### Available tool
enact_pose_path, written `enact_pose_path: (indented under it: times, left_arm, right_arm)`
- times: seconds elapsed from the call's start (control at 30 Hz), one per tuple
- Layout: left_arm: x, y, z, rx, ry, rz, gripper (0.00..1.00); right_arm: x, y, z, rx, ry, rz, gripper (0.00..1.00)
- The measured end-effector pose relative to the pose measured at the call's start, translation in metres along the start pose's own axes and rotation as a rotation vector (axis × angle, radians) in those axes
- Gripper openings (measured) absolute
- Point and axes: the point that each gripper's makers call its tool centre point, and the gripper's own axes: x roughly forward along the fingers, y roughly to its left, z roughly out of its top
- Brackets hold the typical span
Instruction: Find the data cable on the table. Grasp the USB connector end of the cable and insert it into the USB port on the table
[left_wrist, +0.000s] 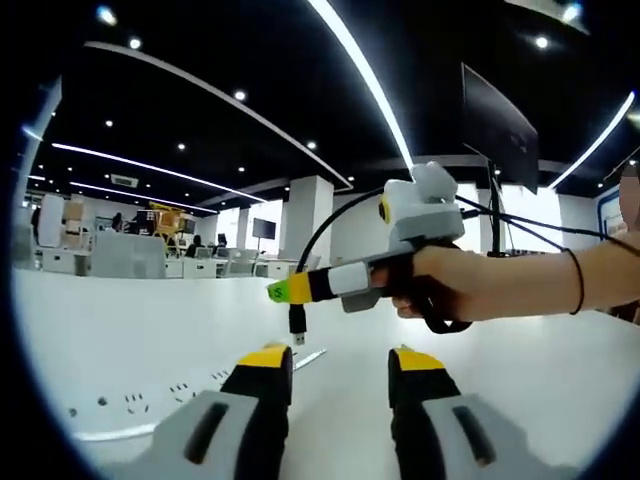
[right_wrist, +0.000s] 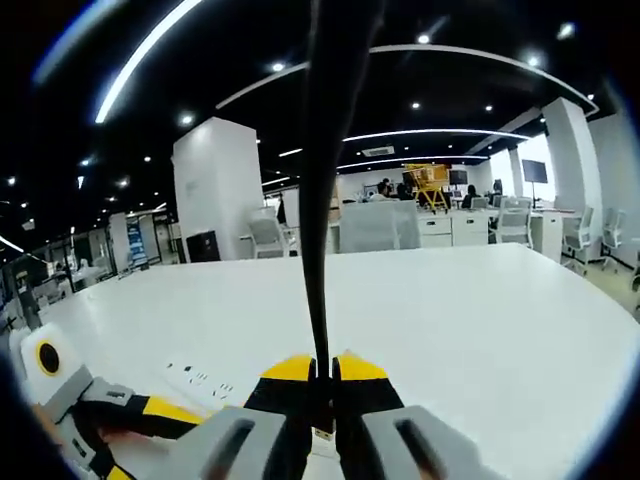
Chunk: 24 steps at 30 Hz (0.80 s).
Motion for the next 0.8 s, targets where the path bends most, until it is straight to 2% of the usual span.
enact_pose_path:
  times: [0.17,0.4,0.8]
  left_arm:
    - [0.000,0.002,0.000,-0.012,-0.003,0.001,0.38]
    - [-0.001,0.006,0.002,-0.031,-0.014,0.003,0.37]
    - [0.000,0.011,0.003,-0.049,-0.023,0.008,0.37]
  right_arm:
    - [0.004,0.000,-0.002,0.013,-0.002,0.008,0.08]
    - [0.012,-0.001,-0.005,-0.045,0.015,0.011,0.08]
    - [0.023,-0.004,-0.006,-0.055,0.023,0.034,0.08]
